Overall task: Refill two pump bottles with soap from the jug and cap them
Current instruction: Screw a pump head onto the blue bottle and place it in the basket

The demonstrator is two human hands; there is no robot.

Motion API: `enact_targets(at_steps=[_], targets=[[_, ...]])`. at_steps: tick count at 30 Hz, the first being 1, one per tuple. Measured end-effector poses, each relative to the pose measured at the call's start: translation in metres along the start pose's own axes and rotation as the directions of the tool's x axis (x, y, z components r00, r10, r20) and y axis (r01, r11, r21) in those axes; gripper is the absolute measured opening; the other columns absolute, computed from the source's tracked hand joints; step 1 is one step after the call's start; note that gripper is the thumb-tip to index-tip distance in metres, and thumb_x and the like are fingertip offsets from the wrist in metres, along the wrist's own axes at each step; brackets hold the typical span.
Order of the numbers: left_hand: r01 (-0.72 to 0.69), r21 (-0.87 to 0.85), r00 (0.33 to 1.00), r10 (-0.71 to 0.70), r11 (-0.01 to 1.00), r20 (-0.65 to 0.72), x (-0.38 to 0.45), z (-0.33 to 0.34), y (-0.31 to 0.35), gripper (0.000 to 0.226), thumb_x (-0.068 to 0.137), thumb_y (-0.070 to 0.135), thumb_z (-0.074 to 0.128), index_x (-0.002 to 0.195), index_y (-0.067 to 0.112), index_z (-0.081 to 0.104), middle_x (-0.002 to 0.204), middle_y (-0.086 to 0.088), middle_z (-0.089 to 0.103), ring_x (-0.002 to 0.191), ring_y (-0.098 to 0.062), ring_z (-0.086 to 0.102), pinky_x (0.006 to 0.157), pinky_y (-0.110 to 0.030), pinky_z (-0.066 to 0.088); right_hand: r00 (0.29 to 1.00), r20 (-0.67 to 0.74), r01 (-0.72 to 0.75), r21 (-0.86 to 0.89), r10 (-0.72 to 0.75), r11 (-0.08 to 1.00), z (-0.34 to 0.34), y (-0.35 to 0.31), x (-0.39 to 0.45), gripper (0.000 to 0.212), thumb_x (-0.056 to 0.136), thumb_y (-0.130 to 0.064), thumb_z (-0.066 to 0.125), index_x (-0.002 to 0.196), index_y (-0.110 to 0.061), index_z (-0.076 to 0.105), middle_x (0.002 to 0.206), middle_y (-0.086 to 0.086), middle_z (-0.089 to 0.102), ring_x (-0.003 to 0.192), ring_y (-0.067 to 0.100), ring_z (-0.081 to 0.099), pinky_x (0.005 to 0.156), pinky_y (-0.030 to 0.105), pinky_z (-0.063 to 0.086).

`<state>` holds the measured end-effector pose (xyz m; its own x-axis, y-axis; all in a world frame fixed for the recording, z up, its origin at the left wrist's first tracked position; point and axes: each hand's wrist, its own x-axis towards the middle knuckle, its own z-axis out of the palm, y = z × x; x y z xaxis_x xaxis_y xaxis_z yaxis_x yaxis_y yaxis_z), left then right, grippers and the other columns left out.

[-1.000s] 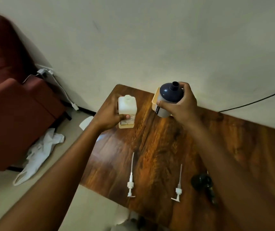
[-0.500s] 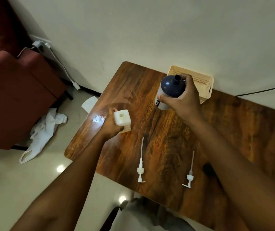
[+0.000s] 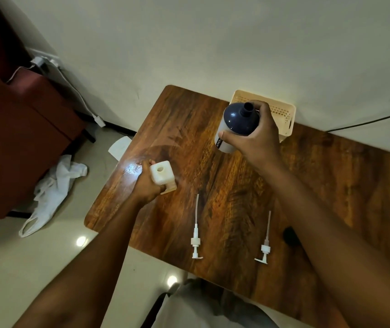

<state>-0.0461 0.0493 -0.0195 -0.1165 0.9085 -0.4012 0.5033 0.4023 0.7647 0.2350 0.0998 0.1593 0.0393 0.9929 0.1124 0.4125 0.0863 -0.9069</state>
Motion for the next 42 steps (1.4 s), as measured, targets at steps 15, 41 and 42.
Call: enact_targets(at_steps=[15, 41, 42], targets=[[-0.385, 0.356, 0.909, 0.416, 0.852, -0.013, -0.012, 0.017, 0.151, 0.096, 0.067, 0.075, 0.082, 0.143, 0.062, 0.025, 0.145, 0.007, 0.048, 0.13, -0.015, 0.049, 0.11, -0.037, 0.044, 0.988, -0.146, -0.051, 0.064, 0.06, 0.997, -0.112, 0.033, -0.02, 0.083, 0.067, -0.026, 0.094, 0.134, -0.021, 0.045, 0.133, -0.004, 0.054, 0.117, 0.013, 0.06, 0.087, 0.018, 0.057], [-0.949, 0.31, 0.304, 0.096, -0.056, 0.948, -0.083, 0.31, 0.108, 0.044, 0.092, 0.019, 0.069, 0.135, 0.019, 0.064, 0.156, -0.006, 0.046, 0.151, -0.029, 0.029, 0.12, -0.055, 0.031, 0.951, -0.248, -0.207, -0.065, 0.186, 0.976, -0.222, 0.131, -0.074, 0.082, 0.068, -0.025, 0.093, 0.135, -0.025, 0.045, 0.12, -0.026, 0.046, 0.106, -0.003, 0.055, 0.078, 0.003, 0.049], [-0.951, 0.303, 0.296, 0.103, -0.06, 0.95, -0.082, 0.31, 0.105, 0.044, 0.093, 0.017, 0.068, 0.137, 0.019, 0.063, 0.158, -0.006, 0.044, 0.151, -0.03, 0.03, 0.12, -0.055, 0.031, 0.951, -0.248, -0.208, -0.062, 0.187, 0.976, -0.222, 0.132, -0.073, 0.082, 0.068, -0.025, 0.093, 0.135, -0.025, 0.046, 0.121, -0.023, 0.047, 0.105, -0.004, 0.055, 0.078, 0.003, 0.048]])
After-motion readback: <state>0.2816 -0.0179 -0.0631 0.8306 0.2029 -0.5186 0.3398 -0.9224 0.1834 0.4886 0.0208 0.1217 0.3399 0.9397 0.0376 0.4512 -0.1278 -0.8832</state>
